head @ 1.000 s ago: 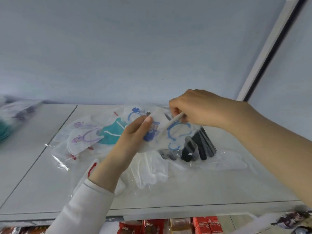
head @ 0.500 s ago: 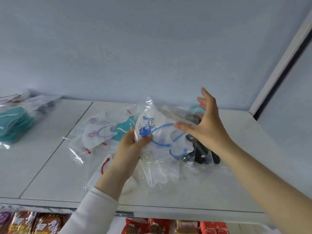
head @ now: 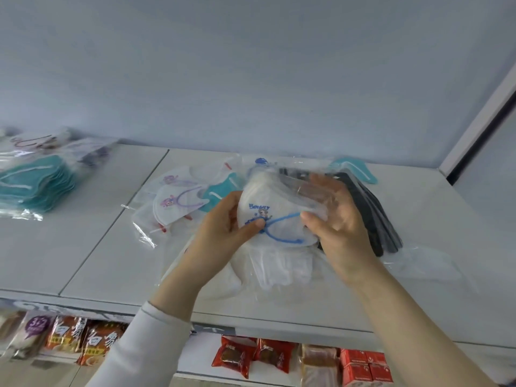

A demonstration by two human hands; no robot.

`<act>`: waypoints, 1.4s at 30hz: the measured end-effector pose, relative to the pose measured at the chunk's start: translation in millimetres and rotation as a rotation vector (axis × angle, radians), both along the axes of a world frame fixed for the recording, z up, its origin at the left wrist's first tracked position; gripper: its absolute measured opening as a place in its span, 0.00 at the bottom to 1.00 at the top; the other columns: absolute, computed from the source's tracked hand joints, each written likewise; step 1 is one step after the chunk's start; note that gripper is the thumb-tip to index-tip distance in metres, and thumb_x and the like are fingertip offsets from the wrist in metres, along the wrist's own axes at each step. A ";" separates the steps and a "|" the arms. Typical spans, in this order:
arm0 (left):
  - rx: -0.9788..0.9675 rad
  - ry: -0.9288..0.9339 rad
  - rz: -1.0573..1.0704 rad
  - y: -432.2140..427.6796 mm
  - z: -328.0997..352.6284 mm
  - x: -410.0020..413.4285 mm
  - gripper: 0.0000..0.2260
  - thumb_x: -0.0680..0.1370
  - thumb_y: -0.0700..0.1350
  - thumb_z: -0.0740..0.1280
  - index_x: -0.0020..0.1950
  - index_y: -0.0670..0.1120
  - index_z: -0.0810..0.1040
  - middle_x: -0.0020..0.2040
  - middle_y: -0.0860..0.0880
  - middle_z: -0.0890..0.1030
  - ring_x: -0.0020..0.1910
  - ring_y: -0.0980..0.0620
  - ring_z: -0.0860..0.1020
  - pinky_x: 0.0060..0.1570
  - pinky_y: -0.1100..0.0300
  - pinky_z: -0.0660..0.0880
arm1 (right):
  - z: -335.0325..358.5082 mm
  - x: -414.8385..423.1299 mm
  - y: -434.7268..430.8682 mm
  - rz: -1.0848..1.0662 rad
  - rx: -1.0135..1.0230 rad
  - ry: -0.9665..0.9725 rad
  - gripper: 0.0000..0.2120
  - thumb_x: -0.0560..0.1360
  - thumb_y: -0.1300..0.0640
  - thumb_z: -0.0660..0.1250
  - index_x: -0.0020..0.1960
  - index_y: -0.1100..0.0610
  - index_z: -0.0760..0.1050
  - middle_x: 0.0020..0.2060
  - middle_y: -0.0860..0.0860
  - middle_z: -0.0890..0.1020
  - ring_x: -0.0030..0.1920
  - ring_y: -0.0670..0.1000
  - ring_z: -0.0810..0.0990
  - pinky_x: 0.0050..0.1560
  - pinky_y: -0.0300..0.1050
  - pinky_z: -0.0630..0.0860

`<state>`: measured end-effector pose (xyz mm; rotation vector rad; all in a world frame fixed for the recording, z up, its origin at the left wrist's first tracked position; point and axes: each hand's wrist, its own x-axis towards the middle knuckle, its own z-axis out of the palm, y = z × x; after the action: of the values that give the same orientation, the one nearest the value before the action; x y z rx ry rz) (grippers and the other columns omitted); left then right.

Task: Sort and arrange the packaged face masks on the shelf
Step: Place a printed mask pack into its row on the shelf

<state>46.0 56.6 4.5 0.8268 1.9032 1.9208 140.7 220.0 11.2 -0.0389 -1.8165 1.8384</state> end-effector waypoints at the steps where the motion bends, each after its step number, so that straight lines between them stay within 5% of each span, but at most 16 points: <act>1: -0.001 -0.011 0.007 0.9 -3.3 2.6 0.15 0.68 0.45 0.75 0.52 0.50 0.75 0.45 0.54 0.84 0.46 0.54 0.82 0.45 0.60 0.79 | -1.4 0.2 -2.0 0.002 -0.006 -0.002 0.23 0.66 0.60 0.71 0.59 0.50 0.70 0.53 0.40 0.81 0.57 0.40 0.77 0.48 0.32 0.74; 6: 0.000 -0.036 0.037 4.2 -12.3 15.0 0.13 0.70 0.42 0.73 0.50 0.50 0.75 0.44 0.53 0.84 0.44 0.54 0.82 0.40 0.62 0.79 | -9.8 2.2 -14.4 -0.093 0.018 -0.135 0.14 0.72 0.61 0.70 0.53 0.48 0.72 0.43 0.32 0.81 0.45 0.37 0.79 0.42 0.28 0.74; 10: 0.095 -0.019 0.164 8.0 -10.9 18.0 0.09 0.71 0.38 0.71 0.47 0.49 0.76 0.40 0.53 0.83 0.41 0.56 0.82 0.39 0.63 0.77 | -6.9 -2.2 -19.8 -0.138 0.052 -0.075 0.13 0.69 0.56 0.71 0.51 0.48 0.72 0.46 0.42 0.81 0.49 0.37 0.79 0.48 0.29 0.73; 14: 0.056 -0.068 0.086 0.9 -17.6 23.0 0.15 0.68 0.45 0.74 0.51 0.47 0.76 0.46 0.48 0.84 0.45 0.50 0.83 0.40 0.58 0.80 | -9.7 1.4 -27.5 -0.194 0.099 -0.186 0.14 0.73 0.62 0.69 0.46 0.46 0.69 0.40 0.43 0.77 0.38 0.30 0.77 0.40 0.23 0.69; 19: 0.105 -0.120 0.283 -1.5 -4.7 -10.4 0.10 0.68 0.39 0.76 0.45 0.45 0.78 0.37 0.50 0.84 0.36 0.56 0.81 0.35 0.64 0.77 | 12.8 -29.4 -8.4 -0.036 0.105 -0.128 0.10 0.73 0.58 0.68 0.52 0.52 0.73 0.44 0.41 0.82 0.47 0.38 0.79 0.51 0.31 0.74; 23: 0.141 -0.240 0.465 -15.8 7.2 -73.1 0.06 0.71 0.39 0.72 0.45 0.45 0.78 0.40 0.45 0.81 0.38 0.48 0.79 0.43 0.55 0.76 | 20.4 -103.8 42.9 -0.092 0.580 -0.414 0.21 0.74 0.54 0.68 0.65 0.55 0.68 0.57 0.46 0.77 0.60 0.47 0.74 0.65 0.42 0.69; 27: 0.119 -0.307 0.495 -18.6 3.7 -105.7 0.04 0.75 0.36 0.68 0.47 0.42 0.77 0.39 0.45 0.80 0.39 0.46 0.77 0.43 0.55 0.75 | 4.6 -168.3 58.1 -0.017 1.087 -0.785 0.39 0.68 0.36 0.68 0.71 0.55 0.62 0.66 0.56 0.70 0.65 0.55 0.68 0.62 0.48 0.67; 30: 0.113 -0.344 0.499 -20.7 -1.9 -109.8 0.06 0.75 0.36 0.68 0.51 0.40 0.76 0.40 0.44 0.80 0.37 0.48 0.78 0.39 0.57 0.74 | 2.2 -191.3 50.7 0.072 1.219 -0.912 0.46 0.64 0.28 0.65 0.73 0.54 0.60 0.69 0.52 0.67 0.68 0.56 0.64 0.65 0.49 0.66; 35: 0.137 -0.351 0.539 -29.0 -7.3 -115.6 0.03 0.75 0.36 0.68 0.46 0.43 0.77 0.39 0.44 0.80 0.37 0.48 0.78 0.43 0.56 0.76 | -1.6 -201.9 42.5 0.122 1.168 -0.798 0.44 0.65 0.36 0.71 0.73 0.56 0.60 0.70 0.51 0.67 0.68 0.53 0.68 0.66 0.46 0.66; 40: 0.149 -0.335 0.574 -36.4 -4.3 -121.8 0.03 0.75 0.37 0.68 0.45 0.43 0.76 0.36 0.48 0.80 0.28 0.57 0.79 0.31 0.65 0.76 | 10.2 -214.1 50.1 0.252 0.886 -0.703 0.31 0.74 0.45 0.66 0.72 0.54 0.63 0.69 0.51 0.69 0.68 0.50 0.69 0.65 0.41 0.64; 42: 0.157 -0.341 0.582 -38.9 -1.9 -123.3 0.03 0.75 0.37 0.69 0.46 0.43 0.76 0.37 0.47 0.80 0.31 0.55 0.79 0.32 0.63 0.76 | 15.4 -220.5 58.2 0.238 0.931 -0.726 0.30 0.75 0.47 0.66 0.73 0.54 0.61 0.71 0.51 0.67 0.70 0.50 0.66 0.69 0.42 0.62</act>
<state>-77.3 17.7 2.6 -0.0551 1.9246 2.3689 -79.8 278.2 26.6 -0.1624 -3.1404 0.9690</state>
